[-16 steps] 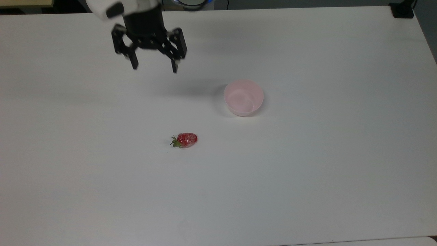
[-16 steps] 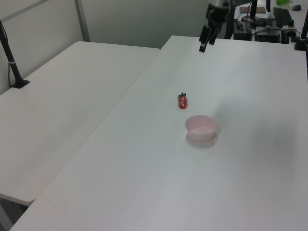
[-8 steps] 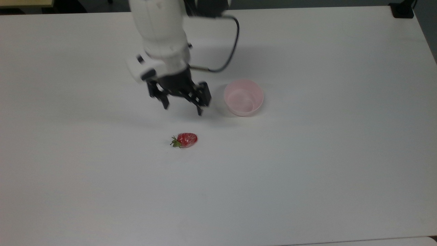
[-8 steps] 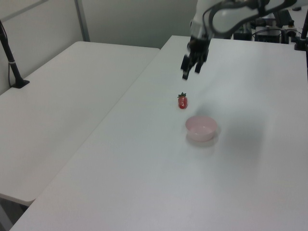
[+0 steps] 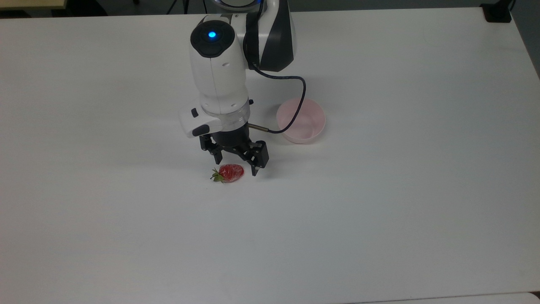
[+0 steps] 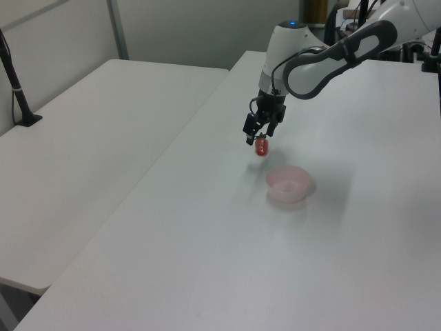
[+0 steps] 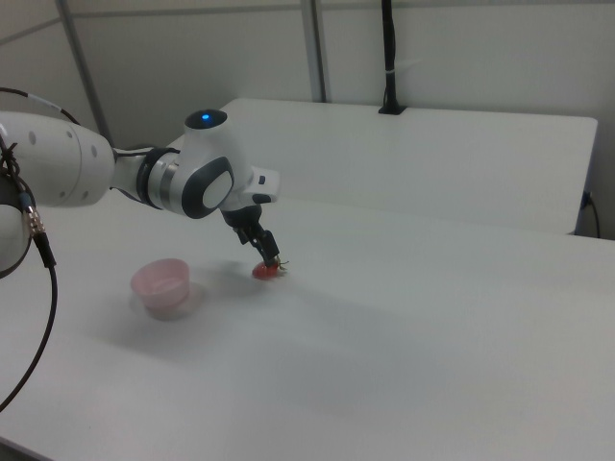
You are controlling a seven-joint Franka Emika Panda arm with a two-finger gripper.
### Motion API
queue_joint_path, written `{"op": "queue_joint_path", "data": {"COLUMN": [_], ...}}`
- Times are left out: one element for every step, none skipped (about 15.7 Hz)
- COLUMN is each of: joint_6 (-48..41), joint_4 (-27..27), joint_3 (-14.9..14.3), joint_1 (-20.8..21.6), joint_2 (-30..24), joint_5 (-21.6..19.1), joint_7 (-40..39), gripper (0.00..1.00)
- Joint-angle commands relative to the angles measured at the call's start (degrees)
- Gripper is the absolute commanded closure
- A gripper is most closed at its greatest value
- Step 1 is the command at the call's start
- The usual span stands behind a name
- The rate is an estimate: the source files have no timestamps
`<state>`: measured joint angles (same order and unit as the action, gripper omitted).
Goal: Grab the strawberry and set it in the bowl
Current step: 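Lower the gripper around the strawberry and close its fingers on it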
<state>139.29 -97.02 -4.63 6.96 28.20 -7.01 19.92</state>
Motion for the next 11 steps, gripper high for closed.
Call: {"op": "queue_joint_path", "data": {"joint_6": [6.1, 6.6, 6.8, 6.8, 6.9, 6.9, 6.9, 6.8, 6.8, 6.8, 6.7], "joint_4": [0.4, 0.4, 0.4, 0.4, 0.4, 0.4, 0.4, 0.4, 0.4, 0.4, 0.4], "joint_3": [-1.0, -1.0, -1.1, -1.0, -1.1, -1.1, -1.1, -1.1, -1.1, -1.1, -1.2], "joint_1": [1.3, 1.8, 1.8, 1.8, 1.8, 1.8, 1.8, 1.7, 1.7, 1.7, 1.7], "joint_2": [2.9, 3.4, 3.5, 3.7, 4.1, 4.2, 4.2, 4.2, 4.1, 4.1, 4.1], "joint_5": [-0.6, -0.6, -0.6, -0.6, -0.6, -0.5, -0.2, 0.3, 0.4, 0.3, 0.3], "joint_7": [5.3, 5.5, 5.5, 5.5, 5.4, 5.1, 4.8, 4.3, 3.2, 2.2, 1.8], "gripper": [0.03, 0.03, 0.05, 0.07, 0.1, 0.16, 0.24, 0.32, 0.41, 0.5, 0.57]}}
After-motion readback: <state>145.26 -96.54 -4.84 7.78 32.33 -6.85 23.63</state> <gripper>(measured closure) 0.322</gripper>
